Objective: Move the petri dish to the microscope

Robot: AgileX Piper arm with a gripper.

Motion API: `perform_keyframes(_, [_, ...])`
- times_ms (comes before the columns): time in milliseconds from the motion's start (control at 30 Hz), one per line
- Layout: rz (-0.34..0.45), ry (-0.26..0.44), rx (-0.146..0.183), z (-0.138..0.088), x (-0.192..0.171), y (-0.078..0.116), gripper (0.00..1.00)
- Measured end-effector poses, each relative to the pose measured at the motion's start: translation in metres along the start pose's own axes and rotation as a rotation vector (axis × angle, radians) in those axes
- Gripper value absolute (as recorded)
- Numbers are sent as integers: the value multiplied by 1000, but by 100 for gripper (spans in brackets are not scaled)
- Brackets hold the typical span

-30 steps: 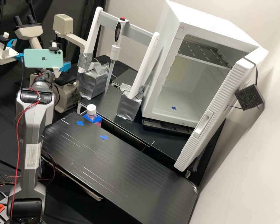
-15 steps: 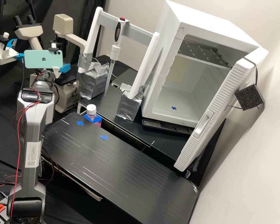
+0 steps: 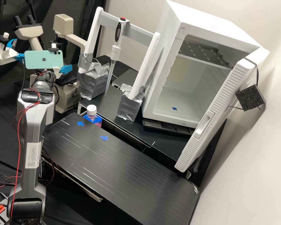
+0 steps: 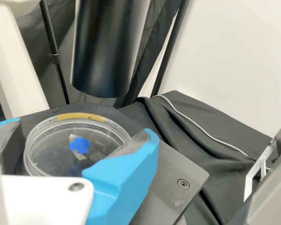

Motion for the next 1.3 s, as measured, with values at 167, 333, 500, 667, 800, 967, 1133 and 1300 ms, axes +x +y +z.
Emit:
perform_keyframes(167, [-2, 2, 13, -1, -1, 1, 100])
perform_keyframes(333, [-20, -2, 54, 0, -12, 4, 100])
perform_keyframes(500, [-33, 16, 100, 2, -33, 14, 100])
perform_keyframes(667, [-35, 52, 154, 1, -60, 24, 100])
perform_keyframes(800, [-19, 106, 159, 2, -84, 35, 100])
perform_keyframes(967, [9, 169, 194, 12, -124, 46, 100])
perform_keyframes(1133, [55, 213, 180, 25, -163, 54, 100])
perform_keyframes(1300, [178, 246, 185, 48, -207, 73, 100])
